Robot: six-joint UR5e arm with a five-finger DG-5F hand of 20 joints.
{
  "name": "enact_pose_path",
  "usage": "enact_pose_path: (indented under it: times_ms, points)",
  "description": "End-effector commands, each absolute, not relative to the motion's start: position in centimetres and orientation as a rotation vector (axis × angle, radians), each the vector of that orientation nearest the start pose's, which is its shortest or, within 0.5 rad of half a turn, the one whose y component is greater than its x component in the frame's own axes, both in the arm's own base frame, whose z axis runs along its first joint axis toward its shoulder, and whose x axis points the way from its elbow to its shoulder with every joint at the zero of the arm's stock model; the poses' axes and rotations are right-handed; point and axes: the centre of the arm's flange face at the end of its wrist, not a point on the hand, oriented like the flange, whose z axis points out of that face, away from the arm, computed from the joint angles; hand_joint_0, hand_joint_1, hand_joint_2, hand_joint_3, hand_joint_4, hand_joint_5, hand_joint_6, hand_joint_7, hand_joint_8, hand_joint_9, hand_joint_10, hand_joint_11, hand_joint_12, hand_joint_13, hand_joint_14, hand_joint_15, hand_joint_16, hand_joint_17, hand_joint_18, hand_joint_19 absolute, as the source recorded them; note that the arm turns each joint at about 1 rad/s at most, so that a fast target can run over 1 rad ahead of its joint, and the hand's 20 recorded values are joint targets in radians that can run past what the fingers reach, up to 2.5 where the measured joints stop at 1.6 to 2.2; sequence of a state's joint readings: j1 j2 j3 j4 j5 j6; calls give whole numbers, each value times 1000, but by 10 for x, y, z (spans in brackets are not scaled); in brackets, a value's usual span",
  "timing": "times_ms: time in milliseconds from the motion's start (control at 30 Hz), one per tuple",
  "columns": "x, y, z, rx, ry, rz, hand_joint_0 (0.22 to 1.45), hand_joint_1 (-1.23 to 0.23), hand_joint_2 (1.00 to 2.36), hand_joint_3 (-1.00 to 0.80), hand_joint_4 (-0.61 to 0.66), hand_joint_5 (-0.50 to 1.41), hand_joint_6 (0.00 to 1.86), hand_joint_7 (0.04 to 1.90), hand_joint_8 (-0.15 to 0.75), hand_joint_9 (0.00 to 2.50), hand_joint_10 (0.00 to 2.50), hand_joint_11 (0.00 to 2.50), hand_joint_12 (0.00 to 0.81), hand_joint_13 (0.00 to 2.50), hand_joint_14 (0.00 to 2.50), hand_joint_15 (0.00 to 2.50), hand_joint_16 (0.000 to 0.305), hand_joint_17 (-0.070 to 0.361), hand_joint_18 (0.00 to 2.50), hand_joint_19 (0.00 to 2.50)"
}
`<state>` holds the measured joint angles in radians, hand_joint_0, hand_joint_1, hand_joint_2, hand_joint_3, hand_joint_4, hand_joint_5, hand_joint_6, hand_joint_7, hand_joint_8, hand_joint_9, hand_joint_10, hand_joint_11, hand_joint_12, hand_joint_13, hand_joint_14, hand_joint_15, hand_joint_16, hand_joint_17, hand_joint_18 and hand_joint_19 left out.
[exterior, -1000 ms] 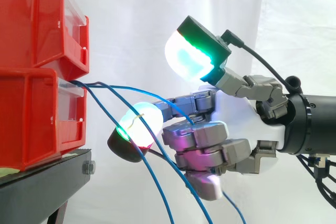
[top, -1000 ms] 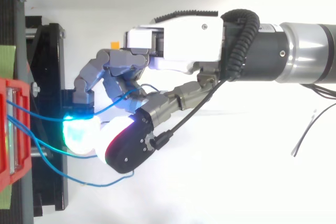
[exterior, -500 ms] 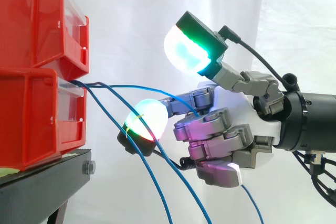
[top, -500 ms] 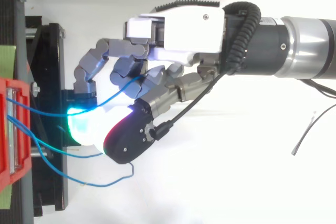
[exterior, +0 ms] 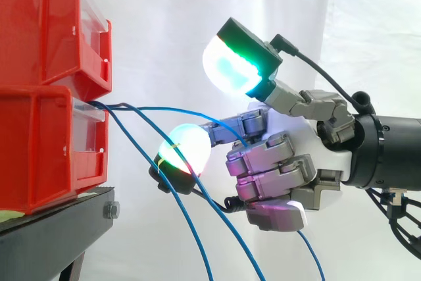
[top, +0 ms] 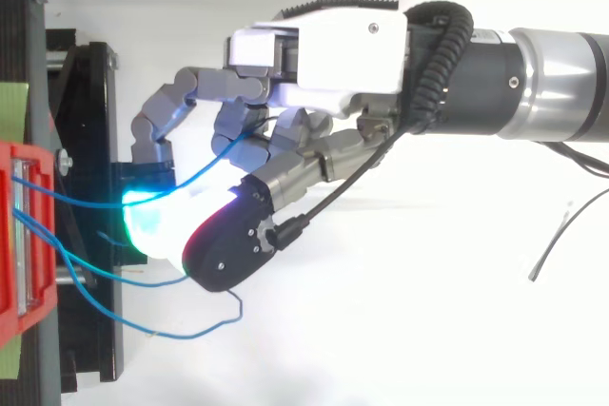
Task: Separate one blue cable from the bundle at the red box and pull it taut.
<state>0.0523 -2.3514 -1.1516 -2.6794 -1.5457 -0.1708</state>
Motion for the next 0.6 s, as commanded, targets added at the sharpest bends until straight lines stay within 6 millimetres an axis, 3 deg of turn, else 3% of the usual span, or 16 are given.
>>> enact_pose_path:
  times_ms: [0,567]
  points:
    - [781,-95,238,1000,1217,1149,579,-535,1005,-442,297,-139,835,918,622,1896,2500,2450,719,2113,2500,1802,249,187,2500,711]
    - [778,-127,238,1035,1174,1116,594,-554,1016,-299,279,-162,844,896,646,1918,2500,2491,739,2115,2500,1826,249,186,2500,710]
